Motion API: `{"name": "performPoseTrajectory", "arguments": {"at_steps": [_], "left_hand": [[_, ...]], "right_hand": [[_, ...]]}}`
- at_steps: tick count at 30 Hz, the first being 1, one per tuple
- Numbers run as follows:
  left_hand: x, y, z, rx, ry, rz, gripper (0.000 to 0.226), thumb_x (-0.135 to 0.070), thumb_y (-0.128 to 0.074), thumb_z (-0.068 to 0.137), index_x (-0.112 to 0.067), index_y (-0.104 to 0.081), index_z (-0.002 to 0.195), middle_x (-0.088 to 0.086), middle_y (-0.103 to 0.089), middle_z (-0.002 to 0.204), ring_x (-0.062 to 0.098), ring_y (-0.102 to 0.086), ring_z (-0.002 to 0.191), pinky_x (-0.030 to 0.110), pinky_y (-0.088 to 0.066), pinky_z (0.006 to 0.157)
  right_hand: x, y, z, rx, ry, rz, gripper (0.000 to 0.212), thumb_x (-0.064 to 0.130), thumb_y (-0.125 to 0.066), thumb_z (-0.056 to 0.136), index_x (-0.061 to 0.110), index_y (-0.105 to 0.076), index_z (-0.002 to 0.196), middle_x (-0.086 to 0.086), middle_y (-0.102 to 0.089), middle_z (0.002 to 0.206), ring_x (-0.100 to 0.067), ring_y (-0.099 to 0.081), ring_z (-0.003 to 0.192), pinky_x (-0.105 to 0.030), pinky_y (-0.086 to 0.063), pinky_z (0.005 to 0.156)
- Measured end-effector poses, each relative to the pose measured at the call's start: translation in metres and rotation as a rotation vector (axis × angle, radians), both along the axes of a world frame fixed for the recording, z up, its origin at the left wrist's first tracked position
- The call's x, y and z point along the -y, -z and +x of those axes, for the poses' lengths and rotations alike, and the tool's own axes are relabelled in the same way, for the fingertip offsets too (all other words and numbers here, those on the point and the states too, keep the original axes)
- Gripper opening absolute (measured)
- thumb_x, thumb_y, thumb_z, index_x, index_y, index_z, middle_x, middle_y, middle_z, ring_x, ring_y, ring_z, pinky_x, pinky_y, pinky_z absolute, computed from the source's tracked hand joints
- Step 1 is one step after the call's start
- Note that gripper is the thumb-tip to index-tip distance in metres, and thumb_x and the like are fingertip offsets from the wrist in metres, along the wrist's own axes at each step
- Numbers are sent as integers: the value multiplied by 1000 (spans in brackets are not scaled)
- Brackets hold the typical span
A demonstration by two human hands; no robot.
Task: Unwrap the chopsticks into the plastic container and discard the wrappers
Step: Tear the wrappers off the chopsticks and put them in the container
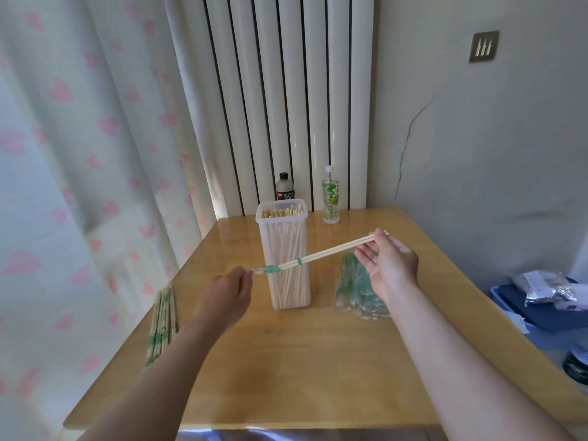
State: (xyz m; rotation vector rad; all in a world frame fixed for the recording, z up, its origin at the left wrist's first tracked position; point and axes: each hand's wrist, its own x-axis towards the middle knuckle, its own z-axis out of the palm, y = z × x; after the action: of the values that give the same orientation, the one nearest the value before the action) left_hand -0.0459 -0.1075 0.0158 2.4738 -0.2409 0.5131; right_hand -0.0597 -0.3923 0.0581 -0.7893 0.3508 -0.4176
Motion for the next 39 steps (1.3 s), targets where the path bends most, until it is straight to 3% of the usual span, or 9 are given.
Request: {"name": "performPoseTrajectory", "arguments": {"at_steps": [5, 9, 14, 22, 27, 31, 35, 39], "left_hand": [[-3, -23, -1, 36, -184, -244, 39, -26, -40, 105, -6, -46, 71, 6, -47, 58, 22, -41, 53, 33, -32, 52], [1, -38, 3, 44, -206, -474, 42, -34, -38, 105, 1, -60, 94, 21, -59, 76, 24, -47, 61, 37, -38, 57], [28, -59, -4, 54, -82, -518, 42, -35, -38, 106, 0, -61, 102, 7, -49, 70, 19, -43, 60, 35, -36, 57], [47, -90, -6, 117, -6, -546, 24, -31, -39, 107, -18, -58, 99, 0, -59, 75, 13, -49, 61, 28, -39, 55], [38, -94, 5, 114, -1, -636, 22, -31, -40, 107, -19, -57, 100, 2, -59, 75, 15, -50, 62, 32, -42, 56], [27, -91, 11, 128, 5, -666, 24, -28, -41, 107, -22, -55, 89, 14, -62, 82, 20, -51, 66, 35, -43, 59], [16, -83, 15, 97, -1, -676, 23, -33, -41, 106, -21, -57, 96, 15, -63, 92, 27, -60, 78, 46, -54, 72], [7, -75, 18, 70, 9, -707, 25, -33, -40, 107, -16, -57, 98, 11, -61, 82, 18, -54, 70, 42, -51, 67]], "right_hand": [[8, 4, -4, -21, 45, -6, 7, 7, -65, 99, 3, -66, 94, -15, -68, 88, -27, -72, 81, -32, -60, 68], [9, 6, -5, -23, 50, -52, 9, 8, -65, 100, 2, -66, 93, -16, -67, 88, -28, -71, 80, -32, -60, 68], [0, -3, -4, 6, 33, -151, 10, 10, -65, 100, 0, -68, 98, -15, -70, 85, -27, -72, 79, -33, -61, 70], [-19, -89, 11, 166, 137, -378, 15, 13, -66, 100, 7, -68, 85, -12, -70, 79, -18, -69, 66, -32, -63, 67], [-34, -151, 29, 323, 281, -626, 16, 9, -64, 100, 15, -65, 85, -8, -71, 76, -18, -69, 60, -34, -63, 64], [-51, -164, 48, 416, 353, -1004, 14, 13, -64, 95, 20, -68, 106, -1, -73, 79, -20, -72, 68, -46, -63, 74], [-75, -146, 57, 430, 297, -1369, 23, 19, -65, 97, 12, -70, 119, -2, -75, 89, -20, -72, 79, -43, -60, 82], [-87, -146, 62, 465, 238, -1328, 19, 19, -67, 96, 18, -71, 114, 6, -72, 87, -14, -73, 79, -45, -63, 76]]}}
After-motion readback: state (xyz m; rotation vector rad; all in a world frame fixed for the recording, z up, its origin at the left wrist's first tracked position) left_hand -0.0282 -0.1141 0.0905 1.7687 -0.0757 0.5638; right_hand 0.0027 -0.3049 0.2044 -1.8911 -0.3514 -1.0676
